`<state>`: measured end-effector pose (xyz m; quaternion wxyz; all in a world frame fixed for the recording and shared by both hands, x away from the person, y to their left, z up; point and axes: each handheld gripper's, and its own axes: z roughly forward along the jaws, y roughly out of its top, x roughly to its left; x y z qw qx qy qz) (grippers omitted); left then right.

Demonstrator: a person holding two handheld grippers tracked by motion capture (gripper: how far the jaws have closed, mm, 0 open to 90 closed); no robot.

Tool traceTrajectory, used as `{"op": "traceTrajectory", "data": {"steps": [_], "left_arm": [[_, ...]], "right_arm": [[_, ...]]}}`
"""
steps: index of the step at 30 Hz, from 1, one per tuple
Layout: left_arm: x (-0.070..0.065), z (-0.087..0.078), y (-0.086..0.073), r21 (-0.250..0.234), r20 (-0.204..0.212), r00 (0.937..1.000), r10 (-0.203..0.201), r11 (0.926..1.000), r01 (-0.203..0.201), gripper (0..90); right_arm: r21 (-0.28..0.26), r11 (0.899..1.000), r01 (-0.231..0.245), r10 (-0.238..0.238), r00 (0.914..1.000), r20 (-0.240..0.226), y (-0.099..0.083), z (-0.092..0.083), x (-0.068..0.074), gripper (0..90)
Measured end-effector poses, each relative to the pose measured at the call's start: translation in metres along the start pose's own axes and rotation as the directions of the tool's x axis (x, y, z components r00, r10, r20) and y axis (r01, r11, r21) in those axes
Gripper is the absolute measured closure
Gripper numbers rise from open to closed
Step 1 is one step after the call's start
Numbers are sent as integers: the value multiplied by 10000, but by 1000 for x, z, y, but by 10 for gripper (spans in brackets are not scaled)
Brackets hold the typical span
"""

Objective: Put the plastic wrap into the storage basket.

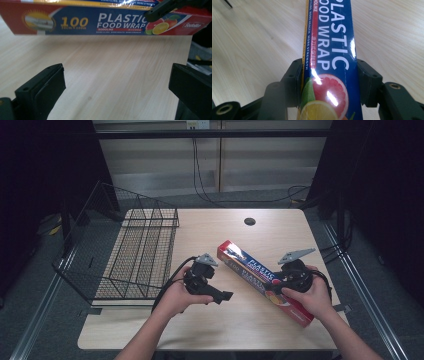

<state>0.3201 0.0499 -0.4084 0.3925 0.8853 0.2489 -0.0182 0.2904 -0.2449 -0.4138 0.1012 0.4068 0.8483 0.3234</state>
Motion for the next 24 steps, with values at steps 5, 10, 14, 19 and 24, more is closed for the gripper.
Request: {"op": "traceTrajectory", "data": {"steps": [5,10,14,19,24], "left_arm": [[2,-1,13,141,-160,9984,535,9985,-533,13],[2,2,33,365,-262,9965,794,9963,-784,19],[6,0,43,497,-422,9922,1171,9921,-1150,20],[8,-1,50,448,-406,9911,1267,9912,-1249,20],[7,3,58,669,-219,9882,1515,9865,-1498,19]], "right_arm": [[133,9995,300,-298,9994,-166,-1,-1,1,464],[126,9982,589,-583,9976,-375,-1,-3,4,464],[67,9970,766,-761,9954,-575,0,-5,5,464],[114,9934,1144,-1132,9907,-760,1,-6,6,463],[172,9870,1598,-1568,9810,-1142,2,-5,9,464]]}}
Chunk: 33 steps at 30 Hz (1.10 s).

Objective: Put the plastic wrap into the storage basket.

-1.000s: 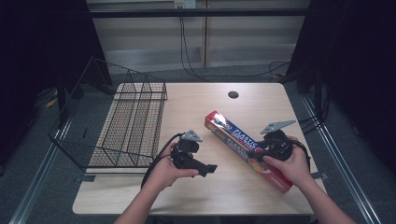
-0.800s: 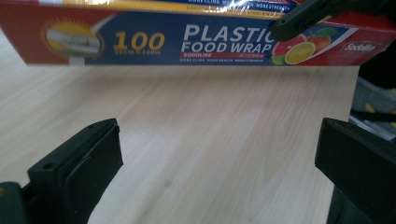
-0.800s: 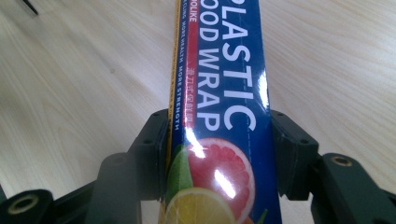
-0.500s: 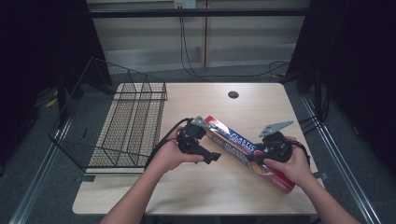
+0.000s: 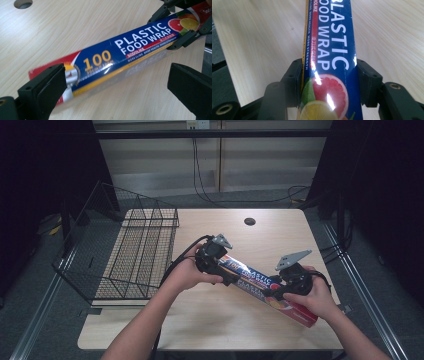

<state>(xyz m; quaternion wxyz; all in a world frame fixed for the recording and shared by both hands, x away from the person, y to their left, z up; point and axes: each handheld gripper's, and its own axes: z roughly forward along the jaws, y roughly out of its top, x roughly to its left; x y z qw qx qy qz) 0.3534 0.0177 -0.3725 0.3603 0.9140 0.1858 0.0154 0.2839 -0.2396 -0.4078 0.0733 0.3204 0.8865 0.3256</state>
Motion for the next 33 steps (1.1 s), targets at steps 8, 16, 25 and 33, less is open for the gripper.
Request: {"op": "traceTrajectory", "data": {"steps": [8,16,25,33], "left_arm": [[-2,10,6,475,321,9987,385,9981,-400,12],[-6,21,13,832,983,9882,1175,9886,-1258,0],[-11,34,15,1480,1269,9746,1846,9680,-2026,15],[-15,42,15,1934,1807,9620,2047,9516,-2388,73]], "right_arm": [[73,9982,598,-596,9979,-247,3,-2,6,463],[72,9949,1003,-998,9939,-473,6,-5,8,464],[98,9883,1525,-1517,9867,-587,12,-6,12,463],[-216,9809,1932,-1944,9763,-951,20,-8,14,461]]}}
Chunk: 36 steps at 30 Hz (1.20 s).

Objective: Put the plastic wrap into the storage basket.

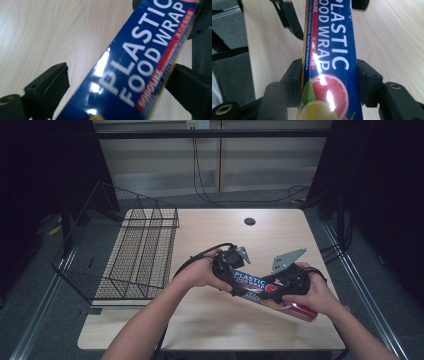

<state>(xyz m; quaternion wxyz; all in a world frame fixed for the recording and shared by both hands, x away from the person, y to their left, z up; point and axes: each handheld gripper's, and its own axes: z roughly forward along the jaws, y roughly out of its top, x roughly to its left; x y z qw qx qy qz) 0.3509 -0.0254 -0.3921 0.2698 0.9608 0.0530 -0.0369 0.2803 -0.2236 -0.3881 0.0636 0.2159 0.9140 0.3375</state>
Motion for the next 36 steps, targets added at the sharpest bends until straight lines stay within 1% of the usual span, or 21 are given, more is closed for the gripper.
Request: {"op": "traceTrajectory", "data": {"steps": [2,3,5,6,7,8,10,11,12,13,15,16,17,21,23,24,25,29,31,33,36], "left_arm": [[-1,1,2,170,233,9997,32,9998,-36,133],[-5,0,3,284,469,9977,499,9983,-512,203],[-9,1,5,499,513,9963,685,9962,-711,264],[-9,1,5,499,513,9963,685,9962,-711,292],[-9,1,7,747,696,9971,304,9966,-356,292],[-16,1,8,959,269,9977,620,9933,-643,340],[-20,1,9,956,50,9993,373,9947,-377,370],[-20,-2,11,807,256,9995,-173,9966,152,399],[-20,-2,11,807,256,9995,-173,9966,152,425],[-17,-3,9,999,-186,9963,-839,9913,853,437],[-12,-5,4,1303,-684,9925,-1009,9854,1092,438],[-12,-5,4,1303,-684,9925,-1009,9854,1092,438],[-8,-8,-3,1281,-760,9856,-1512,9788,1600,438],[-3,-17,-9,1179,-887,9800,-1779,9751,1877,438],[2,-22,-13,955,-1113,9695,-2185,9687,2293,438],[2,-22,-13,955,-1113,9695,-2185,9687,2293,438],[6,-26,-15,928,-1137,9614,-2505,9608,2613,438],[9,-32,-18,946,-1300,9509,-2810,9511,2940,438],[10,-34,-18,905,-1366,9524,-2724,9540,2859,438],[12,-39,-18,903,-1409,9421,-3043,9437,3183,438],[13,-42,-18,891,-1616,9382,-3062,9422,3228,438]], "right_arm": [[116,9994,319,-319,9995,-52,3,1,2,460],[146,9993,333,-332,9994,-90,4,1,2,460],[159,9989,443,-439,9987,-262,4,1,1,460],[159,9989,443,-439,9987,-262,4,1,1,460],[160,9983,552,-546,9978,-375,5,1,1,457],[141,9987,494,-486,9973,-551,5,2,0,425],[-80,9996,275,-278,9984,-486,5,2,-3,404],[-296,9987,-419,398,9969,-682,6,1,-10,305],[-522,9956,-783,761,9962,-425,7,-2,-12,226],[-628,9927,-1027,1012,9945,-261,8,-6,-14,168],[-1123,9816,-1542,1560,9877,73,7,-15,-17,53],[-1123,9816,-1542,1560,9877,73,7,-15,-17,53],[-1270,9760,-1768,1857,9807,617,4,-23,-20,35],[-1537,9656,-2095,2226,9721,736,-8,-31,-24,20],[-1687,9583,-2307,2449,9671,686,-14,-30,-23,22],[-1687,9583,-2307,2449,9671,686,-14,-30,-23,22],[-1678,9575,-2347,2506,9647,805,-19,-27,-20,22],[-1702,9599,-2226,2425,9643,1065,-28,-20,-13,22],[-1644,9603,-2256,2446,9638,1065,-31,-17,-9,18],[-1571,9606,-2292,2478,9624,1109,-33,-13,-6,22],[-1423,9638,-2253,2454,9587,1437,-34,-7,-1,26]]}}
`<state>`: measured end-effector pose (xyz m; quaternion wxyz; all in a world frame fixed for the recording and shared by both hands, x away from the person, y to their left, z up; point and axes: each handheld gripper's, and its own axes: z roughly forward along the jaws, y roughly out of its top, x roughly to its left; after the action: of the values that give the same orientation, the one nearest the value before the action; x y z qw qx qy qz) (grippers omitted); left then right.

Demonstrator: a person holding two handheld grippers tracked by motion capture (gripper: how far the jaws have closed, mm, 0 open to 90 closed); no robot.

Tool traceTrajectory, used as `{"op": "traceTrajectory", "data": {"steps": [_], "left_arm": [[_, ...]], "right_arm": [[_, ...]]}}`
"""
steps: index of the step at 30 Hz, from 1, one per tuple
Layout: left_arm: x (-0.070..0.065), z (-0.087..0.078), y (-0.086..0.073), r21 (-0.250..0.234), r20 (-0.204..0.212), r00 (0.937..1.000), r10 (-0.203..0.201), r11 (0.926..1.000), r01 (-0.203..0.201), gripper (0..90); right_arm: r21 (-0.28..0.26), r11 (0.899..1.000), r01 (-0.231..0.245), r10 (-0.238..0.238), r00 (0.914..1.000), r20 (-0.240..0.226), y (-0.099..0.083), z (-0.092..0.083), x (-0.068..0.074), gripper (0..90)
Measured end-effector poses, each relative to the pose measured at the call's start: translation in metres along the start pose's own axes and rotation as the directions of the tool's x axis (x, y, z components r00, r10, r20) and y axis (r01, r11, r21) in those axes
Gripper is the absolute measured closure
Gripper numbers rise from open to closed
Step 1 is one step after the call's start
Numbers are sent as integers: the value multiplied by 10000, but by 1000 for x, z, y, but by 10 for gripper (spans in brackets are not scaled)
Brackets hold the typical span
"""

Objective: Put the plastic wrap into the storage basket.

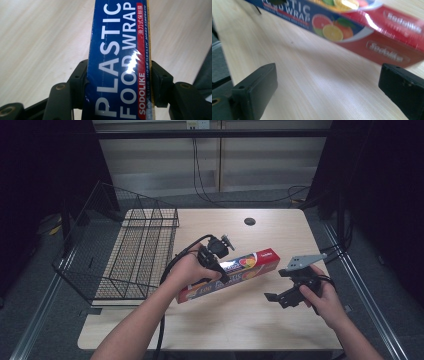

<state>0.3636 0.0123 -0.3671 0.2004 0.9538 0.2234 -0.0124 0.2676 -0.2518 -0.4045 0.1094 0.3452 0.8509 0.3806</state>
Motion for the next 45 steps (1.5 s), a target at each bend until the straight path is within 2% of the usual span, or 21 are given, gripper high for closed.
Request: {"op": "traceTrajectory", "data": {"steps": [1,4,5,10,11,17,18,22,23,26,29,30,31,34,37,38,39,41,43,44,45], "left_arm": [[2,-2,0,-88,10,9997,-260,9996,260,438],[4,-5,-1,-21,41,9995,-326,9995,327,438],[6,-7,-1,-70,32,9986,-530,9986,530,438],[11,-13,-2,-82,-89,9969,-783,9969,783,438],[13,-16,-3,-84,-83,9954,-959,9954,958,438],[18,-25,-6,-175,-273,9907,-1334,9910,1329,438],[18,-26,-7,-276,-267,9875,-1556,9875,1549,438],[22,-32,-8,-232,-341,9848,-1705,9852,1698,438],[24,-36,-10,-221,-394,9816,-1869,9823,1861,438],[27,-39,-11,-192,-461,9787,-2000,9797,1993,439],[31,-45,-13,-263,-587,9700,-2358,9717,2346,439],[31,-45,-13,-263,-587,9700,-2358,9717,2346,439],[33,-47,-14,-363,-656,9665,-2483,9685,2464,439],[35,-50,-15,-289,-671,9637,-2584,9660,2570,439],[39,-56,-16,-404,-813,9547,-2864,9580,2840,439],[39,-56,-16,-404,-813,9547,-2864,9580,2840,439],[41,-59,-16,-438,-870,9512,-2962,9550,2934,439],[42,-61,-16,-344,-884,9496,-3009,9536,2990,439],[45,-64,-18,-490,-944,9442,-3157,9487,3123,439],[45,-64,-18,-490,-944,9442,-3157,9487,3123,439],[46,-67,-19,-484,-931,9386,-3321,9431,3289,439]], "right_arm": [[-58,9999,-109,108,9999,-28,-2,2,2,23],[-201,9995,-226,226,9997,6,-5,4,3,23],[-400,9981,-468,469,9989,14,-8,6,2,20],[-366,9973,-637,638,9980,29,-16,12,3,21],[-346,9968,-720,724,9973,79,-19,14,3,21],[-309,9970,-703,709,9973,178,-24,20,5,21],[-277,9972,-693,699,9973,218,-25,21,5,22],[-240,9977,-631,639,9974,325,-27,23,7,22],[-274,9976,-639,647,9975,299,-27,23,7,21],[-268,9973,-685,695,9969,379,-28,23,6,21],[-343,9964,-771,786,9960,422,-29,22,5,21],[-354,9962,-791,806,9957,462,-29,22,5,21],[-357,9960,-820,836,9955,446,-29,22,5,21],[-356,9962,-789,806,9955,492,-30,22,5,21],[-343,9964,-777,794,9956,504,-31,22,5,21],[-351,9958,-842,860,9949,524,-32,22,5,21],[-326,9961,-821,837,9951,527,-32,22,5,21],[-319,9960,-830,849,9945,608,-33,22,5,21],[-306,9962,-810,827,9948,588,-34,23,6,21],[-306,9962,-810,827,9948,588,-34,23,6,21],[-289,9961,-828,843,9949,556,-34,23,6,22]]}}
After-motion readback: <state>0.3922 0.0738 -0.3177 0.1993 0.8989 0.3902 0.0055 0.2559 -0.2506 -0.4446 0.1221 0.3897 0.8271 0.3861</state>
